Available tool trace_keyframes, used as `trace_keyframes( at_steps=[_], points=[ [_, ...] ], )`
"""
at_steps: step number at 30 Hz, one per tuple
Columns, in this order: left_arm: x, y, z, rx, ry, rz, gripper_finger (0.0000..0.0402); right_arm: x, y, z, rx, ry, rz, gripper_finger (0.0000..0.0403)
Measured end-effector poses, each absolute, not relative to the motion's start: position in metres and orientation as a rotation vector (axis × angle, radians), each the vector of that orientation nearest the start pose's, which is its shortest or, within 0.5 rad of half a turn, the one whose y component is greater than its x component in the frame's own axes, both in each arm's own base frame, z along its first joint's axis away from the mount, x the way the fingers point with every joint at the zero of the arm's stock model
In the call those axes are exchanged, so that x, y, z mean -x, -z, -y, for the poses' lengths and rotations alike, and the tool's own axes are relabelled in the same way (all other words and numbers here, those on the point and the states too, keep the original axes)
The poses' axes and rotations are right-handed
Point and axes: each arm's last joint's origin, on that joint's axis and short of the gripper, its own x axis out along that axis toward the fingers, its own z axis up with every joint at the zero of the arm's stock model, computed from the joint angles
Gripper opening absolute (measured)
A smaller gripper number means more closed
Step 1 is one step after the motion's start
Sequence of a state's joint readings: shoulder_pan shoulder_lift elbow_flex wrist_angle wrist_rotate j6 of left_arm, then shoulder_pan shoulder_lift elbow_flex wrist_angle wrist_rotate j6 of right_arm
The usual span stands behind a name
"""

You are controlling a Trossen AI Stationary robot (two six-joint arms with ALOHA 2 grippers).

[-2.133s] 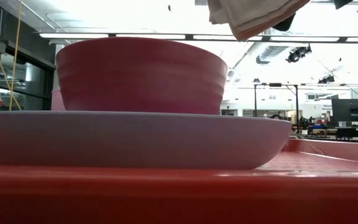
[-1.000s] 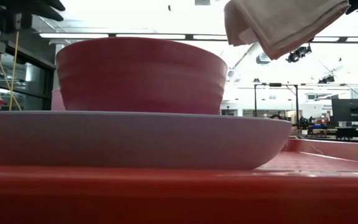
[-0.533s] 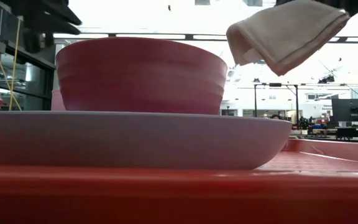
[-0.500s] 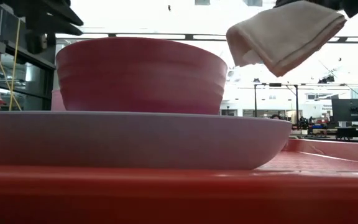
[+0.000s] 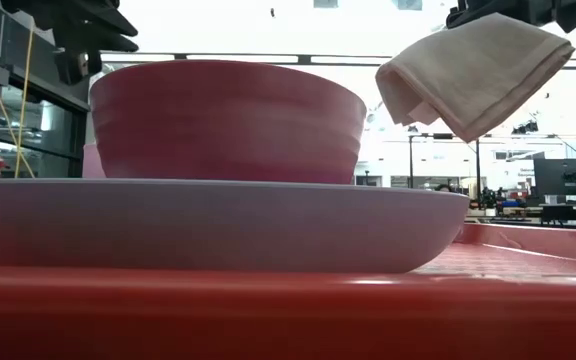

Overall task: Set up tray
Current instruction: Put the brown table napkin on the red serving tray to the right of the purple plate

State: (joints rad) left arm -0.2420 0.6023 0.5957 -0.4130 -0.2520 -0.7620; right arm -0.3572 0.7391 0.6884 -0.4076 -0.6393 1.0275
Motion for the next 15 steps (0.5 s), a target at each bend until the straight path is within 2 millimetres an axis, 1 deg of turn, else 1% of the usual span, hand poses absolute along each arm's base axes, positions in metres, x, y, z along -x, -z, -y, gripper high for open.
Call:
trace_keyframes(
  at_steps=[7, 12, 15],
  points=[
    [-0.125, -0.275, 0.023, 0.597, -0.164, -0.338, 0.0111, -0.151, -0.287, 0.034, -1.248, -0.025, -0.544, 0.0],
    [-0.122, -0.259, 0.022, 0.603, -0.167, -0.342, 0.0111, -0.149, -0.283, 0.034, -1.231, 0.014, -0.568, 0.0],
    [-0.121, -0.254, 0.022, 0.615, -0.148, -0.291, 0.0111, -0.149, -0.283, 0.035, -1.222, 0.018, -0.562, 0.0]
  ],
)
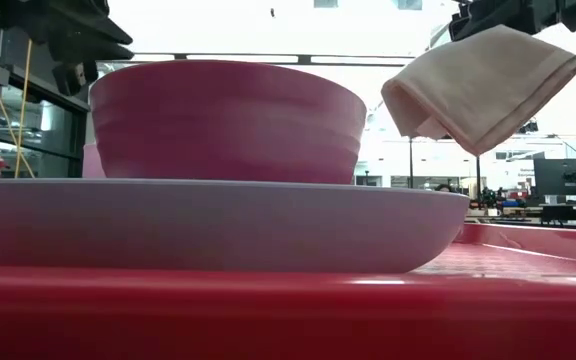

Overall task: Set up tray
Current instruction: Put the brown table napkin on the red serving tray to the right of the purple plate

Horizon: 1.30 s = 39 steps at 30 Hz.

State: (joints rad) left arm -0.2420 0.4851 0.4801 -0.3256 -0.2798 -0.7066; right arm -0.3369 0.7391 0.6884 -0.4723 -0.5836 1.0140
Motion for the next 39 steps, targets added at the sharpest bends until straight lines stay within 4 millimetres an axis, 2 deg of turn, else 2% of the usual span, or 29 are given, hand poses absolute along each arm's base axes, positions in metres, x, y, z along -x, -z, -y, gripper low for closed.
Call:
trace_keyframes(
  at_steps=[3, 7, 14, 21, 39],
  points=[
    [-0.118, -0.248, 0.021, 0.614, -0.143, -0.282, 0.0111, -0.149, -0.281, 0.037, -1.211, 0.023, -0.555, 0.0],
    [-0.116, -0.244, 0.02, 0.617, -0.141, -0.274, 0.0111, -0.152, -0.259, 0.038, -1.256, 0.027, -0.548, 0.0],
    [-0.114, -0.243, 0.02, 0.623, -0.144, -0.281, 0.0111, -0.159, -0.233, 0.039, -1.381, -0.071, -0.407, 0.0],
    [-0.113, -0.241, 0.02, 0.643, -0.156, -0.299, 0.0111, -0.161, -0.209, 0.022, -1.493, -0.094, -0.431, 0.0],
    [-0.113, -0.241, 0.02, 0.646, -0.159, -0.302, 0.0111, -0.161, -0.212, -0.043, -1.596, -0.099, -0.415, 0.0]
  ],
)
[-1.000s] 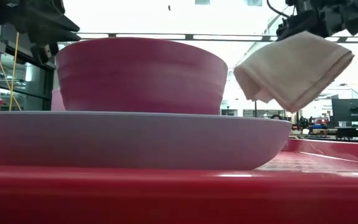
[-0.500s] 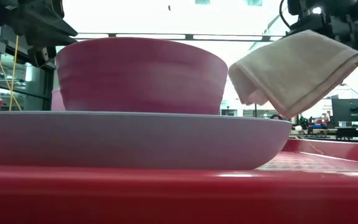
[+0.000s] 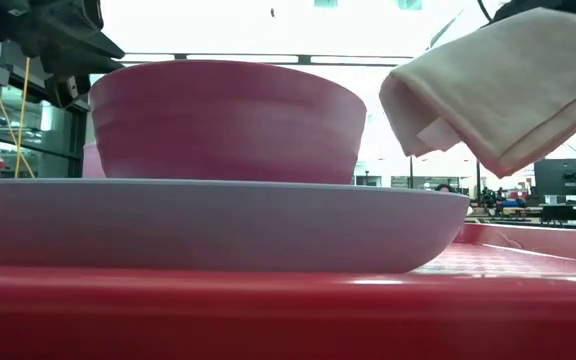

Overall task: Set up tray
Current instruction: Put the brown table napkin on the red serving tray to the right of the purple plate

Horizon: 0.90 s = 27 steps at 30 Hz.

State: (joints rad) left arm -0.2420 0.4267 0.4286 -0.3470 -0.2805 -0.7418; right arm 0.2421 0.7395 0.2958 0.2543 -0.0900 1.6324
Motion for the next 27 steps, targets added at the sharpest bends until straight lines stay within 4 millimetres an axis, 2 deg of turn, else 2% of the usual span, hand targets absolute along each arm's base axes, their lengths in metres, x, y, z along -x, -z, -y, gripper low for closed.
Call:
trace_keyframes(
  at_steps=[8, 17, 27],
  points=[
    [-0.113, -0.241, 0.02, 0.646, -0.159, -0.302, 0.0111, -0.16, -0.208, -0.058, -1.625, -0.047, -0.418, 0.0],
    [-0.113, -0.241, 0.02, 0.645, -0.16, -0.302, 0.0111, -0.178, -0.195, -0.067, -1.627, -0.034, -0.431, 0.0],
    [-0.113, -0.241, 0.02, 0.647, -0.155, -0.304, 0.0111, -0.193, -0.172, -0.073, -1.651, 0.042, -0.506, 0.0]
  ],
)
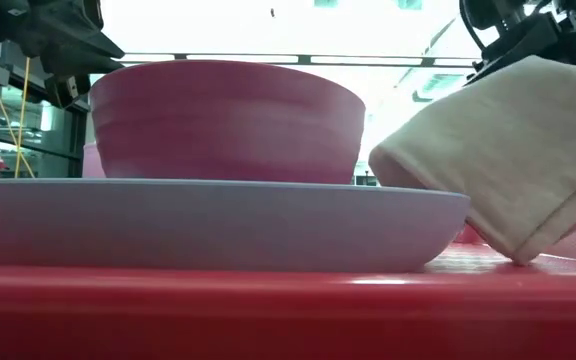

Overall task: Set up tray
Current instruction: Put the brown table napkin on the red serving tray to the right of the purple plate

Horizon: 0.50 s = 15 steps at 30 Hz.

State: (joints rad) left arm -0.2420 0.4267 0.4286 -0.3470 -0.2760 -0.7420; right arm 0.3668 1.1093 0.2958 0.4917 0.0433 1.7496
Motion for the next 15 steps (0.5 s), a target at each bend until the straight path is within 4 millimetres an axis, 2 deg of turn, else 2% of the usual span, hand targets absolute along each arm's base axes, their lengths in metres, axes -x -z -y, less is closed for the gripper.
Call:
trace_keyframes(
  at_steps=[15],
  points=[
    [-0.113, -0.24, 0.02, 0.645, -0.153, -0.313, 0.0111, -0.194, -0.149, -0.076, -1.631, 0.134, -0.688, 0.0]
  ],
)
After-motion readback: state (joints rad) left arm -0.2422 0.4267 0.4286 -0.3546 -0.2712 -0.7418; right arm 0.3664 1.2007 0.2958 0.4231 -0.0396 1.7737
